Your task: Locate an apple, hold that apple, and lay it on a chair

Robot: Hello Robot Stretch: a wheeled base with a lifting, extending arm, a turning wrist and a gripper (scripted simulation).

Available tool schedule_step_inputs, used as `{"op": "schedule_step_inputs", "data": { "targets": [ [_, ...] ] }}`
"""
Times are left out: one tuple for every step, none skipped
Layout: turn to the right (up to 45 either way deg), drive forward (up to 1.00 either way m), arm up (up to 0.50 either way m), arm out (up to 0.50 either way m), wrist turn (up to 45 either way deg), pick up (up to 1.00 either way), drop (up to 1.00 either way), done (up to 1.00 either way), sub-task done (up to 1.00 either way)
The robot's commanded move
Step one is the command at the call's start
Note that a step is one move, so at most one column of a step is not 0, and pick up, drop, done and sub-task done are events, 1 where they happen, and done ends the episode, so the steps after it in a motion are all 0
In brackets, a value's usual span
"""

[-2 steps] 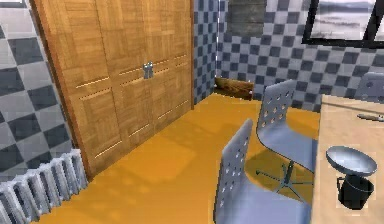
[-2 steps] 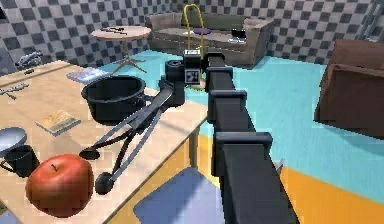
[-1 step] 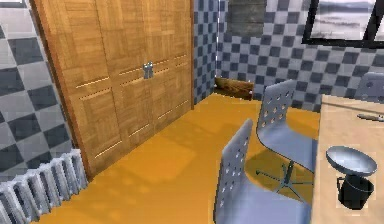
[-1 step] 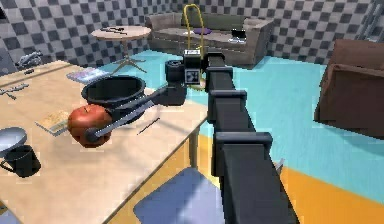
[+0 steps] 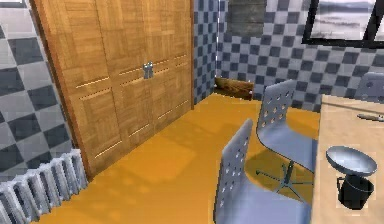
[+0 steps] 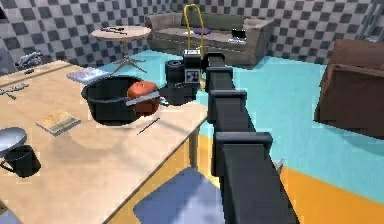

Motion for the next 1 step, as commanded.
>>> {"op": "schedule_step_inputs", "data": {
  "targets": [
    [0.0, 0.00, 0.00, 0.00, 39.0, 0.00, 0.00, 0.00, 0.00]
  ]
}}
